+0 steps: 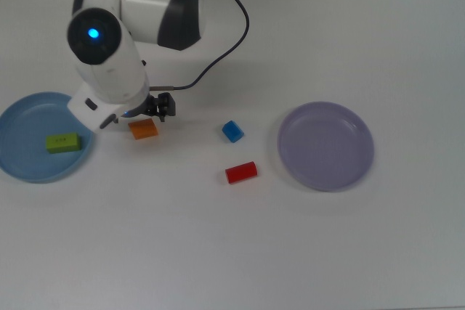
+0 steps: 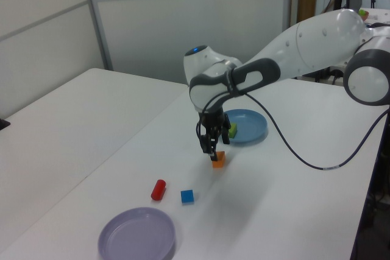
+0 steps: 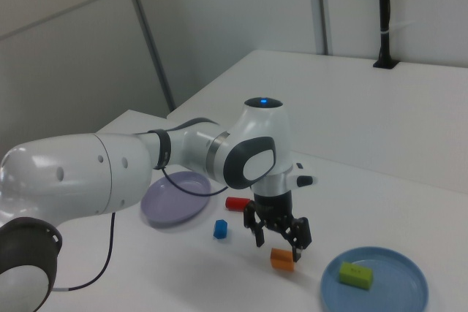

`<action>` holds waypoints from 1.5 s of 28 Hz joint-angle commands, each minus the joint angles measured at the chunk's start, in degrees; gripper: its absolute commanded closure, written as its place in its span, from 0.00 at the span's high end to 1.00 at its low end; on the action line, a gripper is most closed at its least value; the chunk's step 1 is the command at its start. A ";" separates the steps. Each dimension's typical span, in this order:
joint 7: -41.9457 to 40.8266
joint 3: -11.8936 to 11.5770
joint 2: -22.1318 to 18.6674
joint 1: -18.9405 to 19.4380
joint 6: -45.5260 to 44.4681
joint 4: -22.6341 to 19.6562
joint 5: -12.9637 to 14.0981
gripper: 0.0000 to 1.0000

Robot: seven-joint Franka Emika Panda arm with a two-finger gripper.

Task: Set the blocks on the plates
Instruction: 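Grasp the orange block, carry it onto the light blue plate, release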

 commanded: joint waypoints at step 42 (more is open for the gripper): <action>-4.44 -2.11 -2.67 -8.33 1.79 1.61 -2.82 0.30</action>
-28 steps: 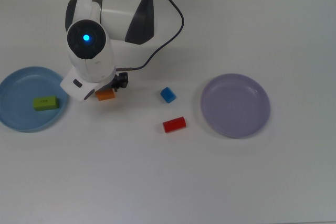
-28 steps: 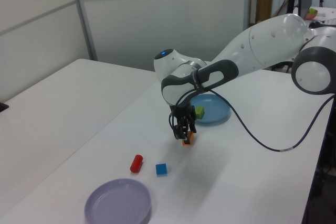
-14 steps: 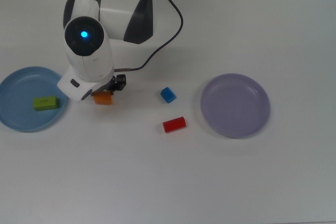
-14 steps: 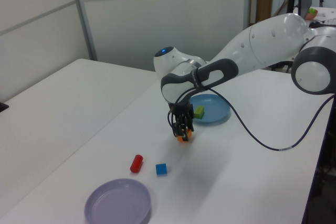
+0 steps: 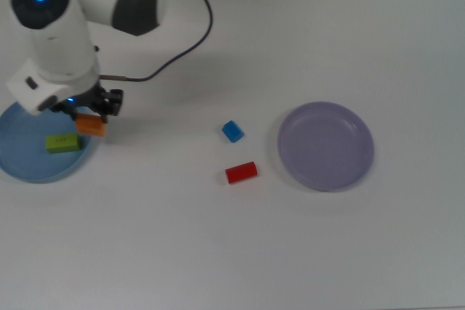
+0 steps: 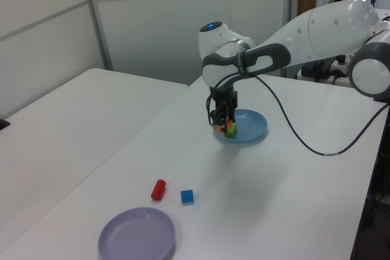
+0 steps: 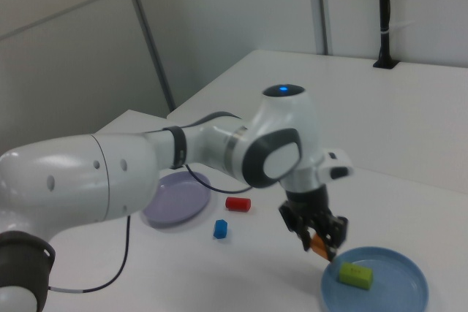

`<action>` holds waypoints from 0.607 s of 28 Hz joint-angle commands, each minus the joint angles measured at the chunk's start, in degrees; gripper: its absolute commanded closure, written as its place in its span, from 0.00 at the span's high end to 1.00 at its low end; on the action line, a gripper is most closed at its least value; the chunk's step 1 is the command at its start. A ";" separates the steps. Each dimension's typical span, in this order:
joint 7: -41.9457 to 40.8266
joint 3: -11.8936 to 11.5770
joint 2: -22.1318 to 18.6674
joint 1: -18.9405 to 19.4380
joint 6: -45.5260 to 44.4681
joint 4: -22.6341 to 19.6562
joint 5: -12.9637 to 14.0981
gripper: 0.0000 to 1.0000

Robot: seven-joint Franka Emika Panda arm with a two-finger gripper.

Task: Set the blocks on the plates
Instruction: 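Grasp the orange block, carry it onto the light blue plate, release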

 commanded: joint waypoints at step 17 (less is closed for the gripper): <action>-5.49 -3.40 1.62 -3.19 -3.00 -1.99 0.01 0.55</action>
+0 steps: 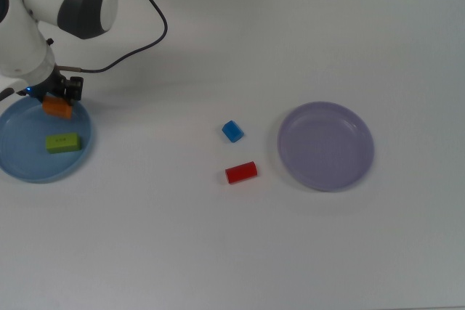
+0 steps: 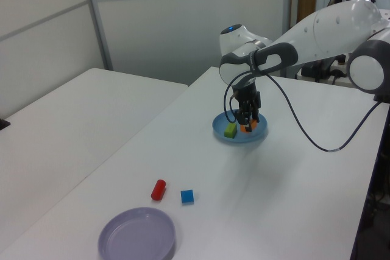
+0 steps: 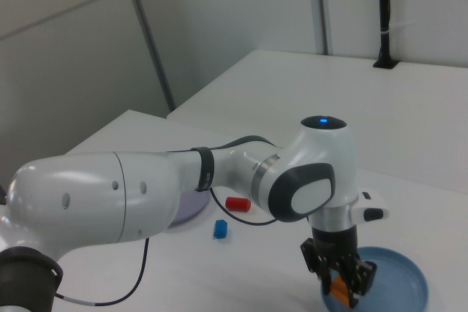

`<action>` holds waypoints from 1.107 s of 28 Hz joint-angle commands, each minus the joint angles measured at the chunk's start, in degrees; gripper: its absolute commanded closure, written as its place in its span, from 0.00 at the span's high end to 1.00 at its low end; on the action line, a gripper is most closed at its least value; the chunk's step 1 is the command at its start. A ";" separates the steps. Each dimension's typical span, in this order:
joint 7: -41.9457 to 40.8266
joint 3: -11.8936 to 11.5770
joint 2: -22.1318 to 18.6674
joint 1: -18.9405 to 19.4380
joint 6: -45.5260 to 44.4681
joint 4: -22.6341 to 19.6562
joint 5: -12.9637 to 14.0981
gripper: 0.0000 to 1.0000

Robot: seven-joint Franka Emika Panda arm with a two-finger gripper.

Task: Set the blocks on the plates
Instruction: 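Grasp the orange block, carry it onto the light blue plate, release, then move the gripper down over the red block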

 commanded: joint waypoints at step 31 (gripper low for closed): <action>6.86 5.72 -1.05 15.04 2.84 2.69 3.17 1.00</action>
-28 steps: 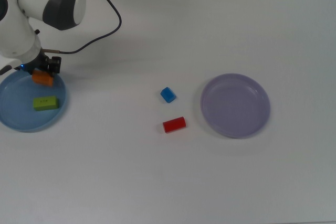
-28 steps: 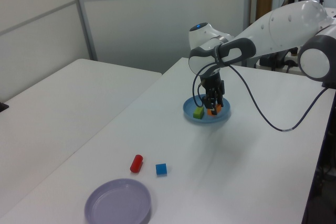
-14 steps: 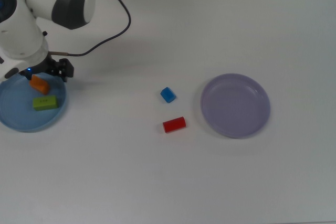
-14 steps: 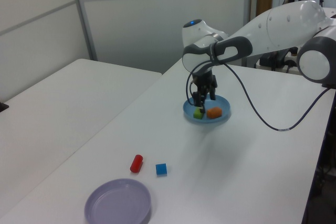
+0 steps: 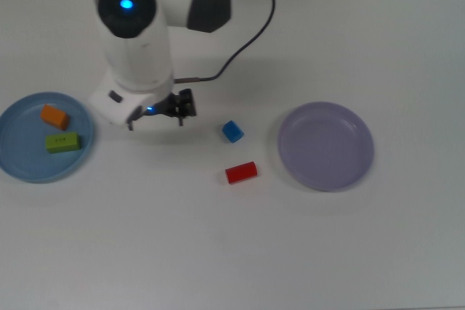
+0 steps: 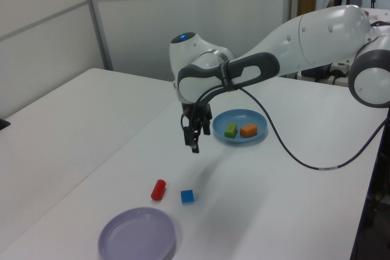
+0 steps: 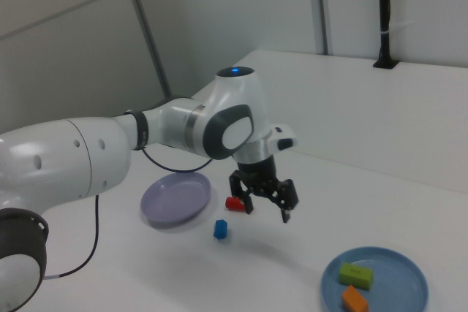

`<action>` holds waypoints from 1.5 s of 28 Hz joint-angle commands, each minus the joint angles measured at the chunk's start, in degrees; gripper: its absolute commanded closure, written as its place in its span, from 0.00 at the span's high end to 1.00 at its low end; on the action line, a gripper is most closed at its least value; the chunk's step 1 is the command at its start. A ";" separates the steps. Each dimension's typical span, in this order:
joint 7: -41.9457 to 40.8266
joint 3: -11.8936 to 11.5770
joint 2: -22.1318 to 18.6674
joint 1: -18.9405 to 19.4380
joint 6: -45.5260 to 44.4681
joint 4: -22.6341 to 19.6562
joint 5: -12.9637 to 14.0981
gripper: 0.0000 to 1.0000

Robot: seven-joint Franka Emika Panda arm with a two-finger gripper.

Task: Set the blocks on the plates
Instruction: 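Move the gripper down over the red block, then grasp the red block and lift it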

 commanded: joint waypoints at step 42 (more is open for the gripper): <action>1.86 4.36 9.00 7.89 21.19 -0.50 -1.65 1.00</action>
